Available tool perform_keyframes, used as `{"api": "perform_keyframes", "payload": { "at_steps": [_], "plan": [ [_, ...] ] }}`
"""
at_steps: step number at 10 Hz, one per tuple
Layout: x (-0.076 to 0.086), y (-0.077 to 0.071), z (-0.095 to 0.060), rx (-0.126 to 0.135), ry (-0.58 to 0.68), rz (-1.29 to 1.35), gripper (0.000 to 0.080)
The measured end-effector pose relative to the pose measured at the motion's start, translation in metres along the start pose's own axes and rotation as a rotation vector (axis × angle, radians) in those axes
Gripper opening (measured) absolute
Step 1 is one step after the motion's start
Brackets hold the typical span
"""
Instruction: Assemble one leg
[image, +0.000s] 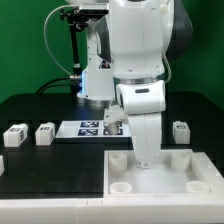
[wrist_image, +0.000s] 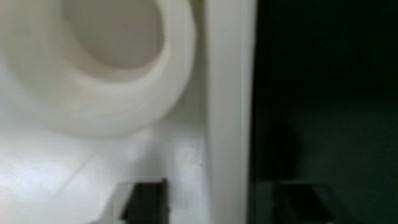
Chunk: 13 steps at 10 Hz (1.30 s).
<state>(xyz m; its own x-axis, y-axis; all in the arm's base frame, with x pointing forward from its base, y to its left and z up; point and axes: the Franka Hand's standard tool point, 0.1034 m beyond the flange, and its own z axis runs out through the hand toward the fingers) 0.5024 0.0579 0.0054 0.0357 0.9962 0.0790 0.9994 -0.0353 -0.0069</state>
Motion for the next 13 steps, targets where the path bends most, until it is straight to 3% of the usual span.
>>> {"api": "perform_keyframes", "payload": {
  "at_steps": [1,2,3,4,9,11,13],
  "plan": [
    [0.0,0.0,0.0,0.0,0.0,0.0,0.0424],
    [0.0,0.0,0.0,0.0,0.0,0.0,0.0424],
    [0.0,0.0,0.0,0.0,0.0,0.001,0.0581],
    [0.0,0.0,0.0,0.0,0.0,0.001,0.0638],
    [-0.001,0.001,-0.001,-0.002,-0.001,0.003,0.0649],
    [0.006,-0.005,-0.033,-0.023,-0.017,0.128,0.0649],
    [0.029,-0.029,-0.047,-0.028,-0.024,0.279,0.0649]
  ]
}}
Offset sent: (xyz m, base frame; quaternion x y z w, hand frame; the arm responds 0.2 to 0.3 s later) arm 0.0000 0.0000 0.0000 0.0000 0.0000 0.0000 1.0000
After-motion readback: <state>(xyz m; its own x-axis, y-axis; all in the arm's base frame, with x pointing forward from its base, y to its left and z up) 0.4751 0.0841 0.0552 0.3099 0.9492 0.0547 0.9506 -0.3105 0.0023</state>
